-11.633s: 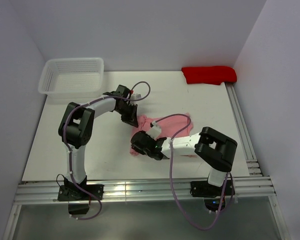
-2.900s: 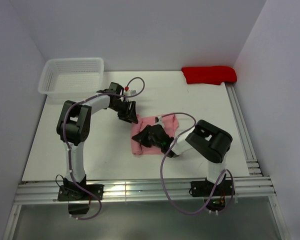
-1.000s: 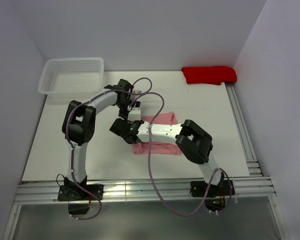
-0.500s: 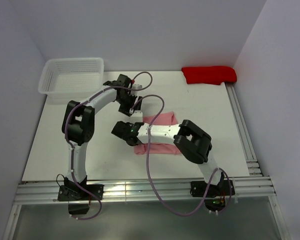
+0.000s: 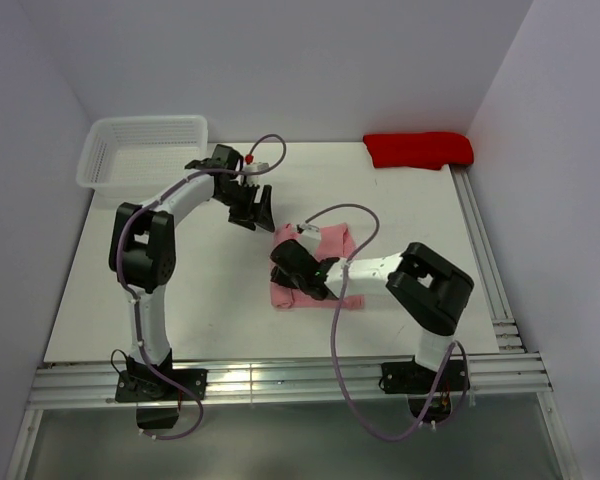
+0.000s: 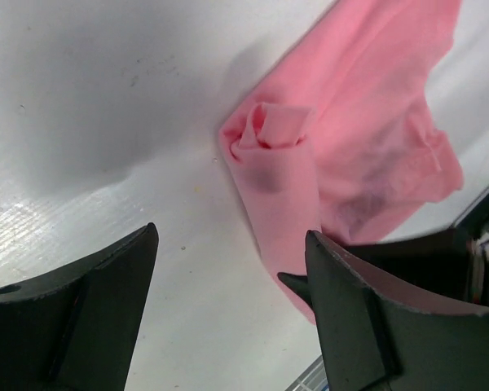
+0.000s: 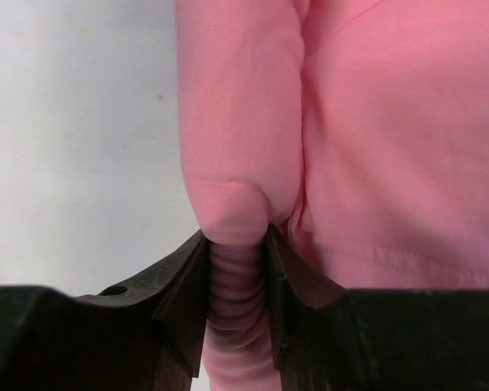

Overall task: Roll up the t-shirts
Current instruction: Roll the tshirt

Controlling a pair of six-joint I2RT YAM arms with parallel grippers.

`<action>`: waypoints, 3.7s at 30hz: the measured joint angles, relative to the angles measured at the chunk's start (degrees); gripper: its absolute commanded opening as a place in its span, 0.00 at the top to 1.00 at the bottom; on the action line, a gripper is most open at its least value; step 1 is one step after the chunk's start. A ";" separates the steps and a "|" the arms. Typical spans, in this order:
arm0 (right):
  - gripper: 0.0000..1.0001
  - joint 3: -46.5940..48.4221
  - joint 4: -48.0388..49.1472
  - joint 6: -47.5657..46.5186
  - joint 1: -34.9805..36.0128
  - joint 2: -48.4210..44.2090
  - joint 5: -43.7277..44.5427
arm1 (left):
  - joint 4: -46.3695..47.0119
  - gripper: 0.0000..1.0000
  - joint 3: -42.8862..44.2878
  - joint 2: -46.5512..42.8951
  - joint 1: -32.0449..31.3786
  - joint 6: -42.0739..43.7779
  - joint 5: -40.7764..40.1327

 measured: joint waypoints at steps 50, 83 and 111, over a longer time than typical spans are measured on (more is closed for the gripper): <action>0.44 -5.14 2.40 6.95 -1.29 -7.58 -7.21 | 0.37 0.94 -1.42 2.36 -6.67 -3.63 -13.49; 0.47 24.04 -26.43 -2.36 5.18 10.21 12.48 | -3.69 0.52 2.67 4.81 -8.09 -3.10 -16.17; 0.76 -4.35 18.27 0.48 -3.10 1.57 -11.91 | -4.57 0.30 0.83 0.94 -0.17 1.40 -4.52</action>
